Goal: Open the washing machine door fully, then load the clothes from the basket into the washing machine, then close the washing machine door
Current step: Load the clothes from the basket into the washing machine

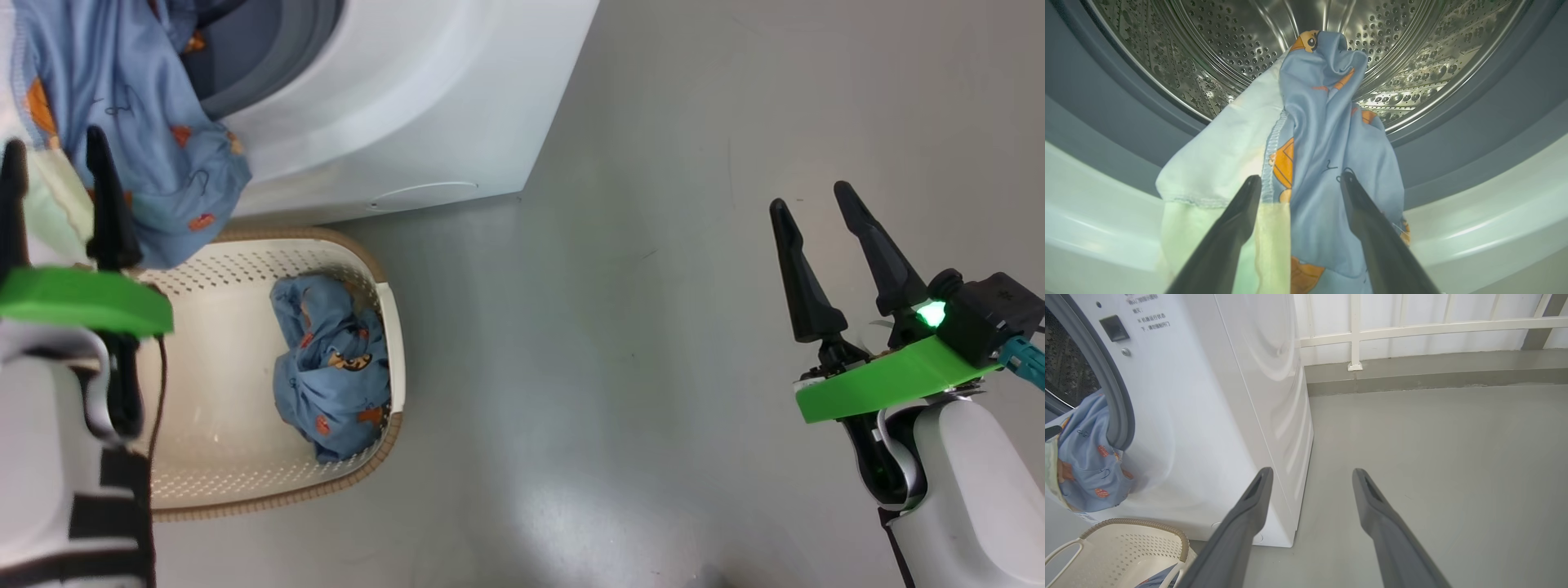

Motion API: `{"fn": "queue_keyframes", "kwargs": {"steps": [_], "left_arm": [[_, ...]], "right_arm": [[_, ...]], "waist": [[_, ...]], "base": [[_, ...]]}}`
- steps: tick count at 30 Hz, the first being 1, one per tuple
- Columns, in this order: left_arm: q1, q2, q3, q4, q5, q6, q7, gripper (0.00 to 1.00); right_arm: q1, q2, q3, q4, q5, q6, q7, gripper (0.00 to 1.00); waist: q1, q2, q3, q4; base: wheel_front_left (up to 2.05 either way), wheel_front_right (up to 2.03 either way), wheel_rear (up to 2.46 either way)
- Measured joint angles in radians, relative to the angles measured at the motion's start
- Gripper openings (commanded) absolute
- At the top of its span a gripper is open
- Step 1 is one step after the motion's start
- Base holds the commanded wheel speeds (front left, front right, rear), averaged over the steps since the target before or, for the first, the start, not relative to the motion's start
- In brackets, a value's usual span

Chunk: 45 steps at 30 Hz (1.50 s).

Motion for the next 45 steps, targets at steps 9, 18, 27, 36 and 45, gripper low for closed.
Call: {"fn": "queue_keyframes", "kwargs": {"steps": [9, 18, 27, 36, 45], "left_arm": [[0.221, -0.026, 0.017, -0.192, 0.0, 0.0, 0.0, 1.0], [0.398, -0.056, 0.061, -0.327, 0.009, 0.0, 0.0, 1.0], [0.411, -0.067, 0.066, -0.351, 0.009, 0.0, 0.0, 1.0], [0.392, -0.067, 0.056, -0.302, -0.009, 0.0, 0.0, 1.0], [0.267, -0.033, 0.035, -0.134, -0.046, 0.0, 0.0, 1.0]], "right_arm": [[0.005, -0.01, -0.01, -0.003, 0.0, 0.0, 0.0, 1.0], [0.006, -0.012, -0.011, -0.007, 0.0, 0.0, 0.0, 1.0], [0.005, -0.014, -0.009, -0.007, 0.0, 0.0, 0.0, 1.0], [0.003, -0.011, -0.01, -0.007, -0.009, 0.0, 0.0, 1.0], [-0.002, 0.001, -0.003, -0.008, -0.009, 0.0, 0.0, 1.0]], "waist": [[0.0, 0.0, -0.014, 0.017], [0.0, 0.0, -0.014, 0.019], [0.0, 0.0, -0.008, 0.017], [0.0, 0.0, 0.011, 0.018], [0.0, 0.0, 0.03, 0.015]], "base": [[0.0, 0.0, 0.0], [0.0, 0.0, 0.0], [0.0, 0.0, 0.0], [0.0, 0.0, 0.0], [0.0, 0.0, 0.0]]}}
